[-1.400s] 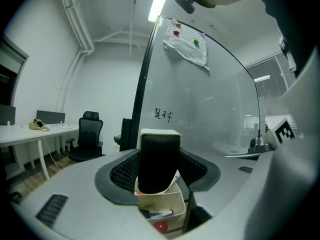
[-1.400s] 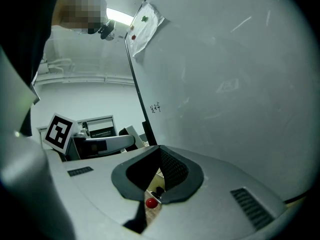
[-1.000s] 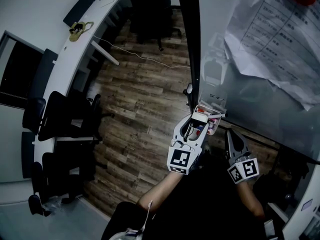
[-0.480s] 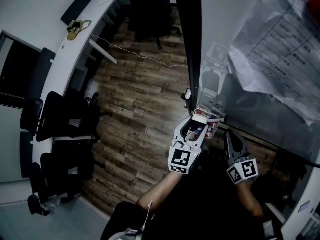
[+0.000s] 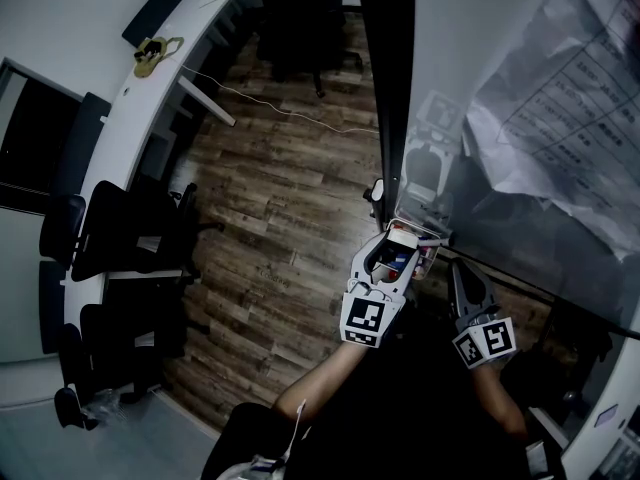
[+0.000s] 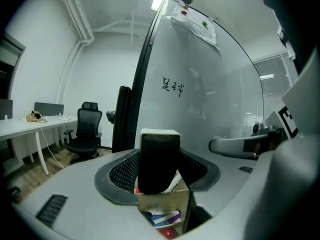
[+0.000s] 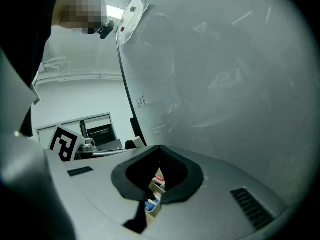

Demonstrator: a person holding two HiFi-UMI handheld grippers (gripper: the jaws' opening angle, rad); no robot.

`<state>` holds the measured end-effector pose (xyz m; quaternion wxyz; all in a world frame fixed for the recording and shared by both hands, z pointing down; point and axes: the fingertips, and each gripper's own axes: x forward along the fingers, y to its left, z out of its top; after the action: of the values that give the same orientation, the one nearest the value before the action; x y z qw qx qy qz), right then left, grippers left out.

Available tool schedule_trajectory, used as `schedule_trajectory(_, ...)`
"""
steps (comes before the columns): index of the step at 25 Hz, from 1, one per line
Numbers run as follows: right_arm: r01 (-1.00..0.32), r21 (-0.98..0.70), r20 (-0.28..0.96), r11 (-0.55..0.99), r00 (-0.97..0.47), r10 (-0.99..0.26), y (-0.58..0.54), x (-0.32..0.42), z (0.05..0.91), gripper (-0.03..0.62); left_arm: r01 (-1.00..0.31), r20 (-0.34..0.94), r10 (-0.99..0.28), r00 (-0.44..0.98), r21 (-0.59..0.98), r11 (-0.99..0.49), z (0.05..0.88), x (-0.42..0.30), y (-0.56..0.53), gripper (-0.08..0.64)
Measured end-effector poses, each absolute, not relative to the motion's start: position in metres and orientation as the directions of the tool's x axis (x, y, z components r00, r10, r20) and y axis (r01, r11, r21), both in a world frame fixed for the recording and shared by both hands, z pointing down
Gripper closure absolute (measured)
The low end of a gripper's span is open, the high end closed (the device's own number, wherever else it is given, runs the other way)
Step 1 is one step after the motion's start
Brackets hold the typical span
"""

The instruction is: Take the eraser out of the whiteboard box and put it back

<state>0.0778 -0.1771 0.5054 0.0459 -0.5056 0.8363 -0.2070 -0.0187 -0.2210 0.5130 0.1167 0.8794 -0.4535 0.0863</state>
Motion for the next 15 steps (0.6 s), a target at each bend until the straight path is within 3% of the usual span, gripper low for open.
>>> schedule_trajectory(15, -0.83, -0.395, 0.135, 0.395, -0.477, -0.868, -0.172, 0.085, 0.507, 0.577, -0.835, 0.324, -0.777, 0.54, 0.09, -0.543, 0.538, -0.016, -0.227, 0.314)
